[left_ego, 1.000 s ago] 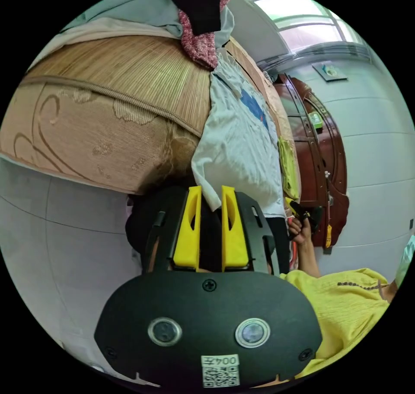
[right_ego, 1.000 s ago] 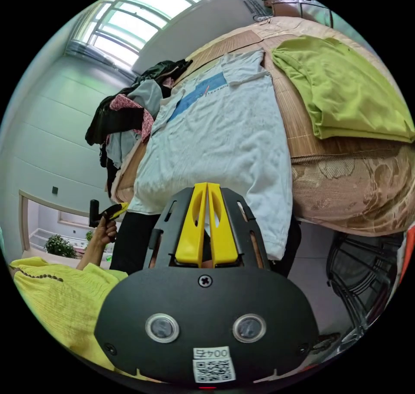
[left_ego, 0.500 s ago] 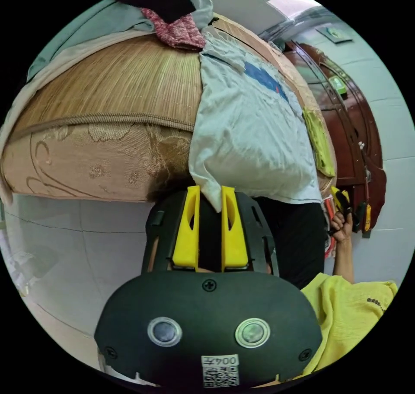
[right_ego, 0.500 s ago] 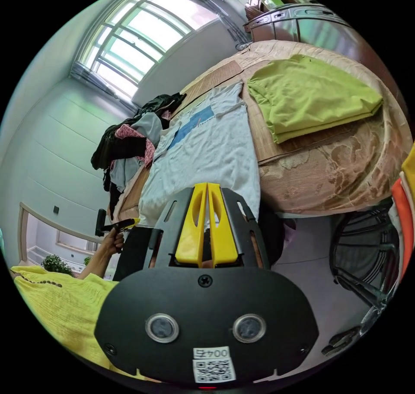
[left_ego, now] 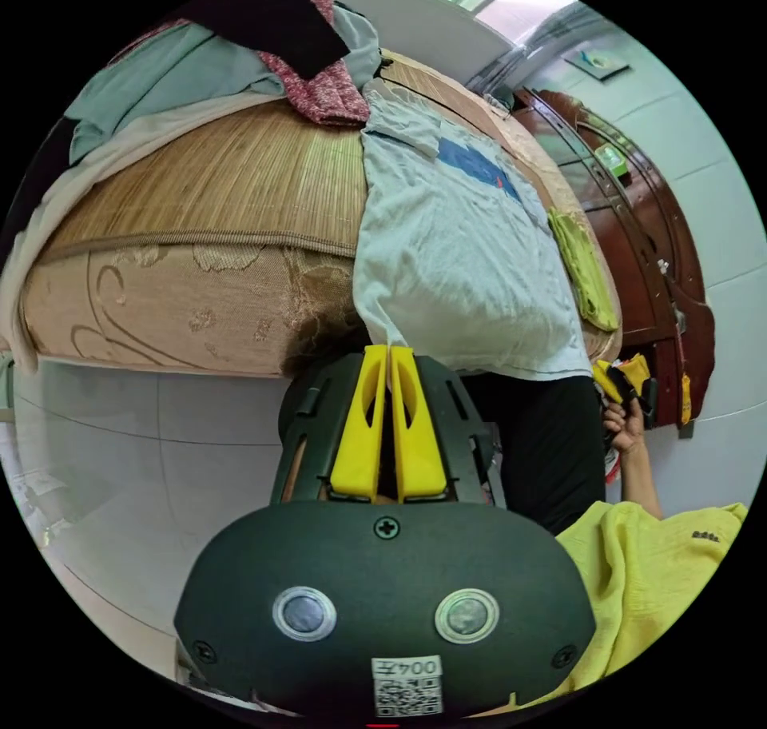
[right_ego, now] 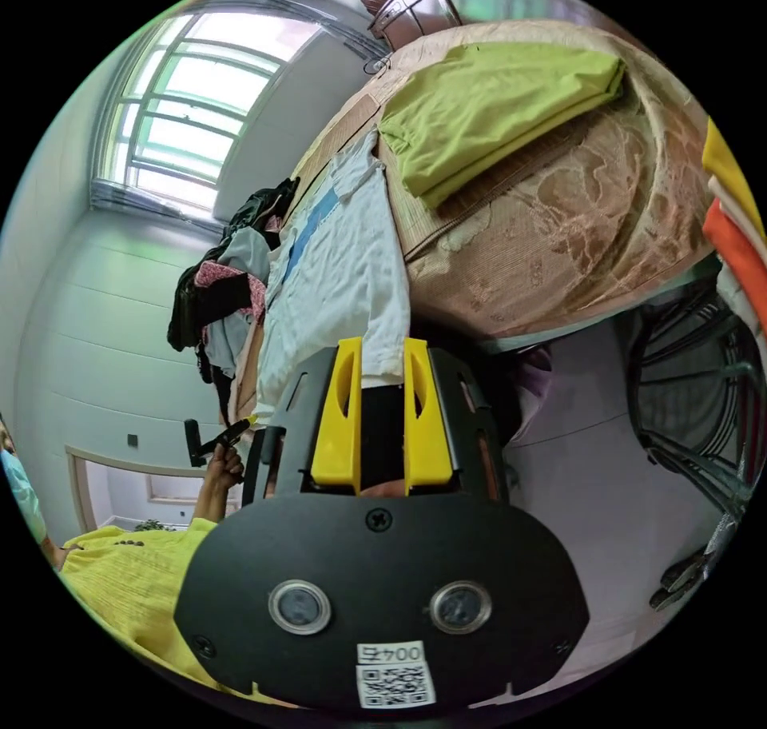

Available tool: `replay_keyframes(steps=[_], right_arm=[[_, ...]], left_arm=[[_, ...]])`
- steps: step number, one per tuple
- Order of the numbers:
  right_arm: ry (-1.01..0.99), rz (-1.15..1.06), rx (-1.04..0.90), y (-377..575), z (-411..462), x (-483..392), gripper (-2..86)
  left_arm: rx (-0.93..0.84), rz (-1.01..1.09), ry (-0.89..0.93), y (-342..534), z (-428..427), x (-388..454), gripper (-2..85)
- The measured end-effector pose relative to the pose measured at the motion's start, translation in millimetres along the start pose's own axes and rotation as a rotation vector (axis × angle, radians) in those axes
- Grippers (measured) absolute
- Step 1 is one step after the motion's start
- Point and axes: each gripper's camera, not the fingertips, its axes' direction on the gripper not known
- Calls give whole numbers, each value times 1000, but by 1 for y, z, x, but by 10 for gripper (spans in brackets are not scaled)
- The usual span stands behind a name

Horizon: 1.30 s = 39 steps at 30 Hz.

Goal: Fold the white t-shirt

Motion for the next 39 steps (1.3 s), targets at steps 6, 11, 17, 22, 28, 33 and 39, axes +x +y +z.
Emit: replay_keyframes(steps=[6, 11, 17, 22, 28, 33, 39], right_arm=[[57, -33, -32, 10, -4, -10, 85], [143, -7, 25, 17, -21, -7, 87], [5, -2, -16, 24, -26, -4, 82], [60, -50, -20, 38, -38, -20, 80], [-85, 113, 57, 49, -58, 12, 85], [-116, 86, 8, 55, -55, 5, 93], [-94, 13, -38, 65, -62, -16, 97]], left_arm=[[3, -50, 103, 9, -16, -24, 5], [25, -73, 210, 8, -33, -38, 4], [25, -93, 259, 7, -46, -51, 4], [35, -101, 291, 7, -55, -56, 5], [30, -99, 316, 2, -66, -62, 5], [31, -111, 333, 0, -75, -68, 5], [29, -117, 350, -4, -86, -74, 6]])
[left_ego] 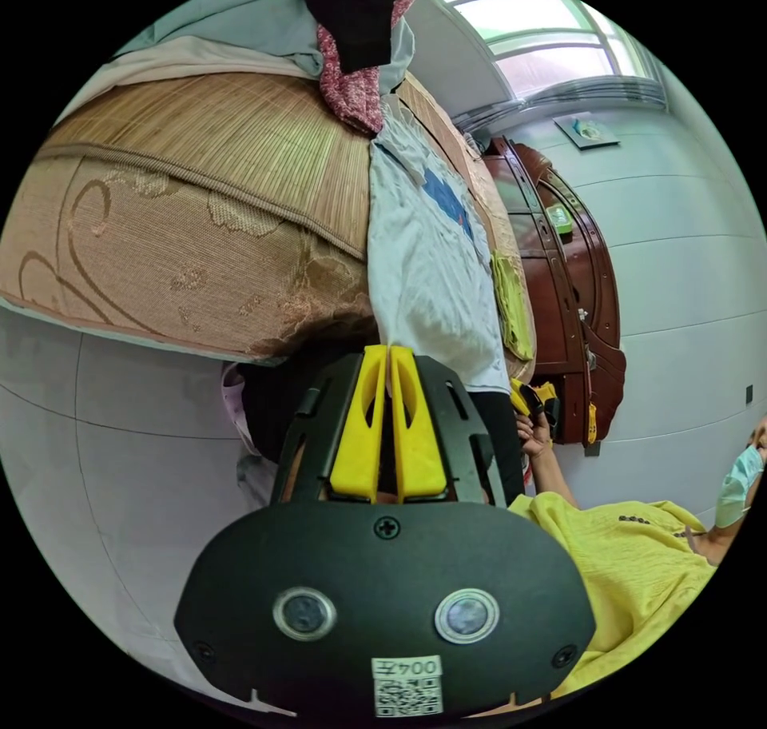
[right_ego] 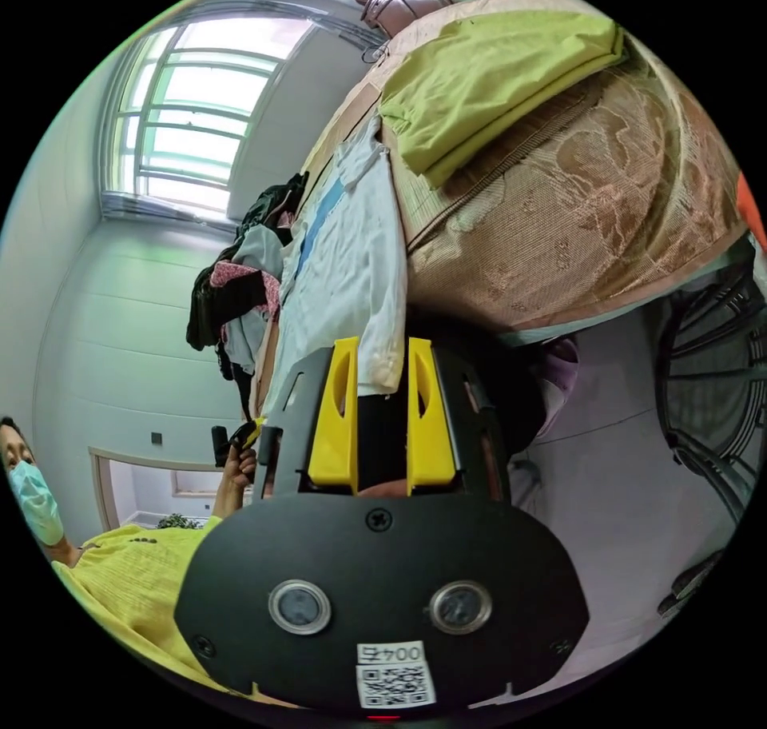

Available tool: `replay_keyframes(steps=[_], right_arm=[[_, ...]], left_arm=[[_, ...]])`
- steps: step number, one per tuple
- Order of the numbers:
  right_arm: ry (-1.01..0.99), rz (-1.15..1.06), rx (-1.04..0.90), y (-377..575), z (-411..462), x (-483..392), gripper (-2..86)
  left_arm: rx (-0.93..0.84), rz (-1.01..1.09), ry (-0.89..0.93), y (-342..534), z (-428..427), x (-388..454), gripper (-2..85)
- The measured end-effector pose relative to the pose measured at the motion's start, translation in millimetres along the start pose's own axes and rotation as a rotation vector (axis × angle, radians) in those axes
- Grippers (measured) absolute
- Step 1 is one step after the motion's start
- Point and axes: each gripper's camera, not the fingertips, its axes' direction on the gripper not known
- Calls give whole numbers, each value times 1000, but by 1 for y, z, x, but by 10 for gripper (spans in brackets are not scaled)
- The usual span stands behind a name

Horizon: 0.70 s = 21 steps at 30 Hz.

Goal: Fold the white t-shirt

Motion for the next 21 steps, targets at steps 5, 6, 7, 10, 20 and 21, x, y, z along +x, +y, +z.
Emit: replay_keyframes(steps=[5, 6, 7, 10, 20, 21], right_arm=[[-48, -86, -41, 17, -6, -16, 65], [-34, -94, -41, 19, -6, -19, 61], [-28, -90, -40, 21, -7, -20, 57], [-66, -43, -25, 21, -11, -19, 60], [-191, -57, 138, 31, -63, -49, 7], [-217, -65, 168, 31, -75, -55, 5]], left_arm=[[1, -6, 15, -5, -14, -1, 6], [1, -7, 16, -6, -15, -1, 6], [-1, -7, 17, -8, -18, -2, 6], [-9, -4, 16, -12, -26, -1, 6], [31, 7, 207, -31, -78, -6, 9], [46, 6, 233, -32, -84, -7, 9]])
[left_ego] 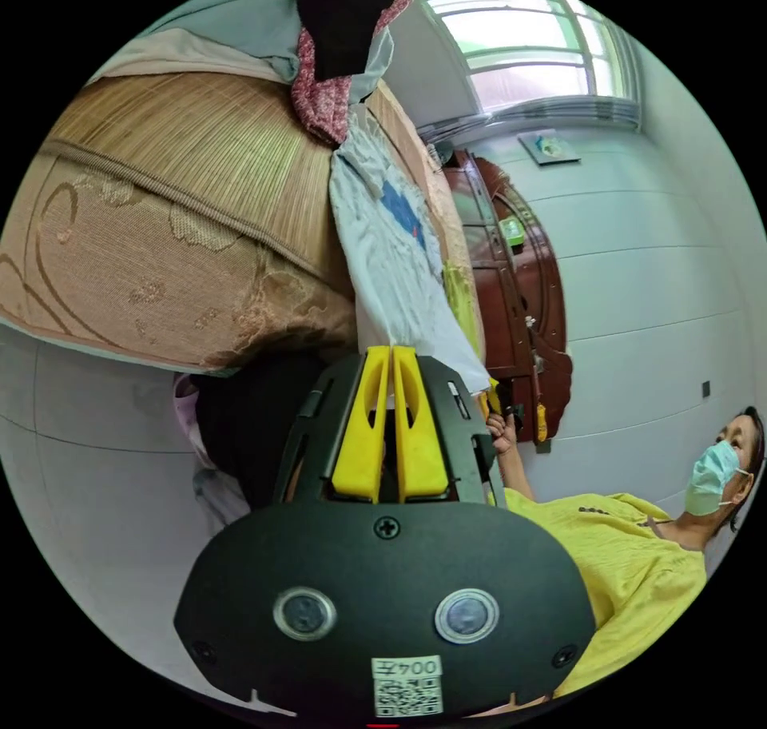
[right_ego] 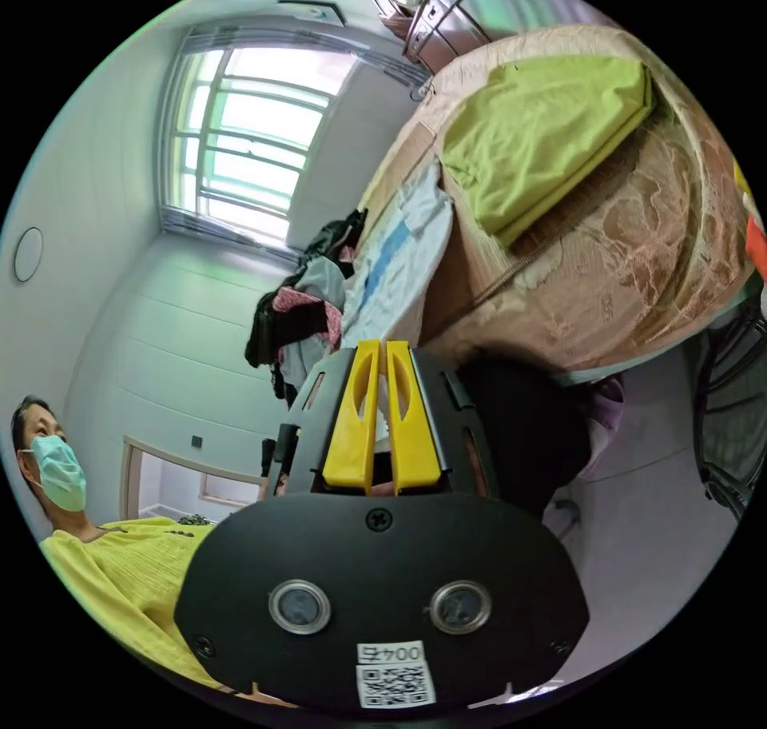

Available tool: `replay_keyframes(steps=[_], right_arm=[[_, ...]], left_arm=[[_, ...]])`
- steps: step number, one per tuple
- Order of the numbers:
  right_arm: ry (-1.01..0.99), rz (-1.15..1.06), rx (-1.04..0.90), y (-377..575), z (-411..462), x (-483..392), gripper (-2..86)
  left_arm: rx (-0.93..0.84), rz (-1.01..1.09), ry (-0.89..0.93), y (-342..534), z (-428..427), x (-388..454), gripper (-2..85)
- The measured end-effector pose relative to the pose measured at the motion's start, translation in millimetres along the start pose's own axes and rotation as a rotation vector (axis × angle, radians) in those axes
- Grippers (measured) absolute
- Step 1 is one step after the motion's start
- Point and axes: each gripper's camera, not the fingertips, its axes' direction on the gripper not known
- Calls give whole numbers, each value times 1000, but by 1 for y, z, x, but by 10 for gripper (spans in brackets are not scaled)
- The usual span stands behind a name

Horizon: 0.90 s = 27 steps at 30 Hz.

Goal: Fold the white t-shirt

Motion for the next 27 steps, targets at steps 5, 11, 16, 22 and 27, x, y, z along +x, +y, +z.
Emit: replay_keyframes(steps=[5, 11, 16, 22, 27], right_arm=[[-19, -80, 36, -4, -34, -39, -1], [-43, -136, 45, 9, -79, -76, -1], [-39, -122, 37, 38, -112, -92, -1], [-70, -39, 80, 53, -133, -89, -1], [-133, 5, 145, 29, -134, -91, -1]], left_arm=[[110, 0, 155, -2, -54, 3, 11], [133, 21, 223, 17, -109, 13, 9], [111, 20, 241, 42, -140, 21, 8], [130, -4, 290, 48, -158, 23, 7], [174, 22, 343, 12, -166, 36, 6]])
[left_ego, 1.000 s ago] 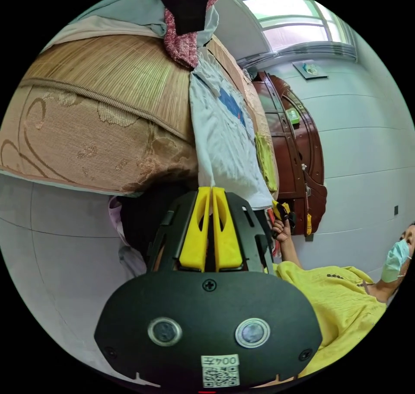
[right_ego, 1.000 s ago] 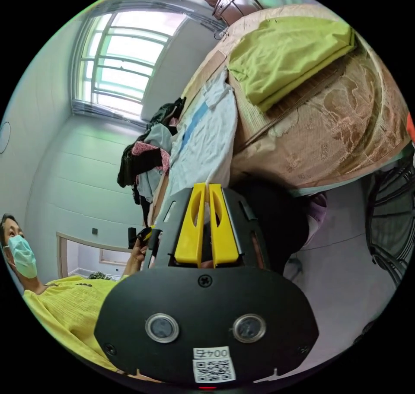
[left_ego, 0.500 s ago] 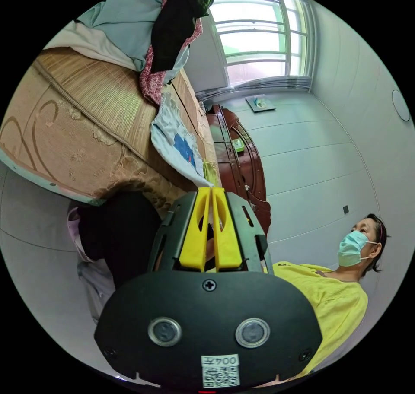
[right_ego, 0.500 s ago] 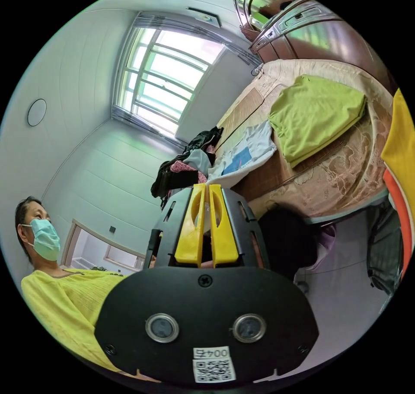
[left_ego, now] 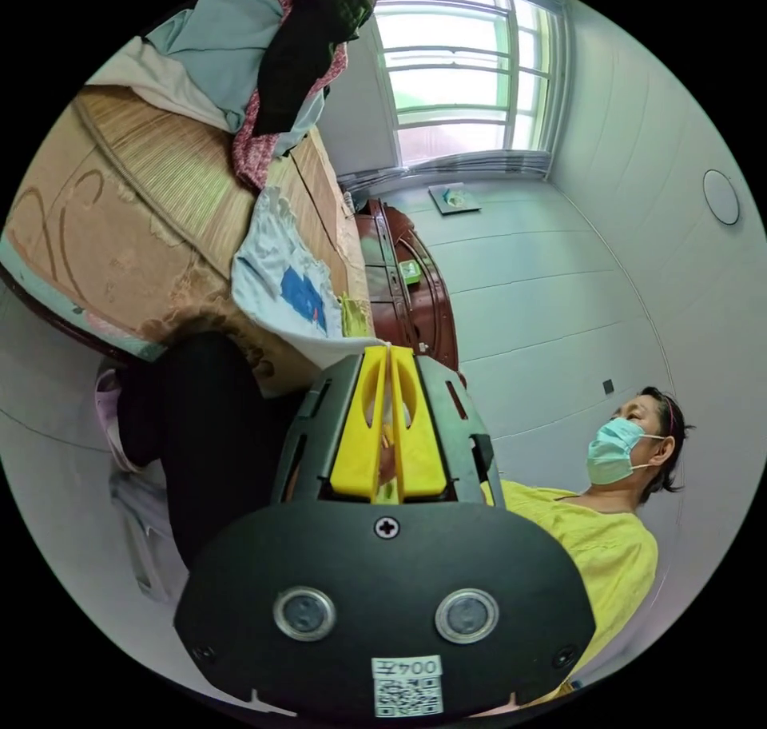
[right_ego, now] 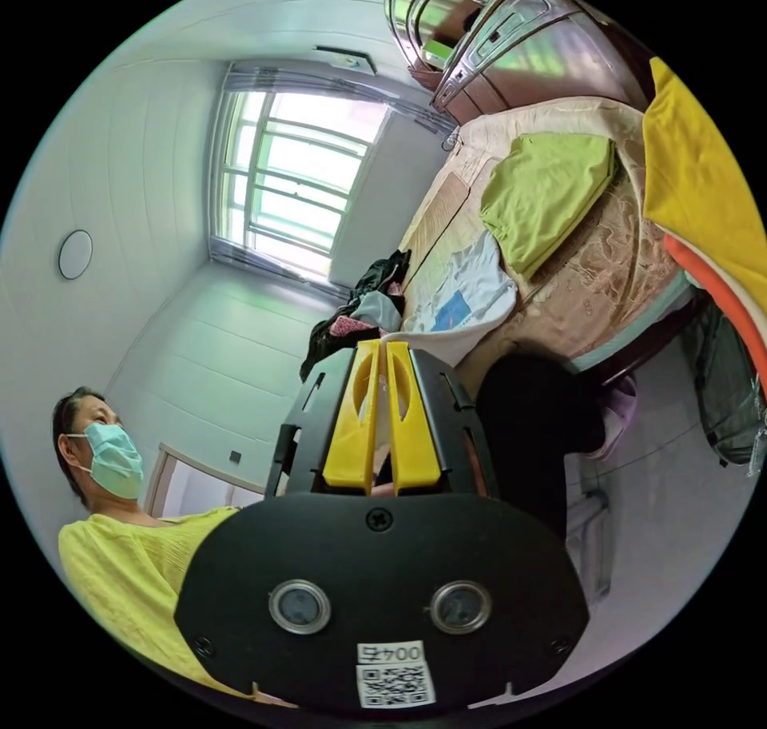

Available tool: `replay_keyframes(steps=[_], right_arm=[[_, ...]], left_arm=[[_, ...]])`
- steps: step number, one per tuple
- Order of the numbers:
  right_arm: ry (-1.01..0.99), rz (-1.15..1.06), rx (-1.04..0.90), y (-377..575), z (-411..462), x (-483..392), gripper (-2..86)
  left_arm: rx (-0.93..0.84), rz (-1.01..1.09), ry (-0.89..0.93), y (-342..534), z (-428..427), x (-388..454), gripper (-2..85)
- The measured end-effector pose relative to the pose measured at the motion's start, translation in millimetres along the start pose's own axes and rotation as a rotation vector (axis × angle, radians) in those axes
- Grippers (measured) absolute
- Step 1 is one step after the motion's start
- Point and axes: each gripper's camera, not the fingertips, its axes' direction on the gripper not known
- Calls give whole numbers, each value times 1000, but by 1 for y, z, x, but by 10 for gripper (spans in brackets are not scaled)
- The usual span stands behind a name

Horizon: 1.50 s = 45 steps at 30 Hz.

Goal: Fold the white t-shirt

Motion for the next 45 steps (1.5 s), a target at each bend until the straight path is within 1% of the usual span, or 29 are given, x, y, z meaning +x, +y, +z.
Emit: replay_keyframes(steps=[2, 7, 12, 17, 26, 31, 36, 38, 42, 43, 45], right_arm=[[-29, 13, 27, -15, 5, -3, -1], [-87, 79, 52, -78, 35, -8, 0], [-40, 101, 27, -147, 77, -13, 0], [-20, 137, 14, -212, 126, 0, 3], [81, 247, -44, -311, 227, 69, 7], [151, 299, -123, -352, 294, 121, 12], [190, 367, -142, -369, 342, 167, 22], [210, 394, -122, -370, 354, 181, 29], [212, 424, -30, -365, 370, 200, 77], [196, 403, 3, -362, 372, 198, 92], [175, 341, 41, -358, 374, 191, 105]], left_arm=[[33, -1, 47, -27, 5, 4, 6], [82, -20, 80, -91, 26, -1, 7], [94, -81, 102, -159, 60, -21, 7], [111, -136, 39, -229, 99, -55, 7], [98, -230, -86, -322, 178, -132, 7], [80, -310, -141, -352, 219, -190, 8], [98, -371, -129, -363, 257, -243, 12], [143, -373, -115, -361, 272, -257, 13], [243, -345, -119, -350, 285, -262, 12], [297, -317, -113, -341, 287, -258, 12], [309, -231, -130, -329, 291, -246, 12]])
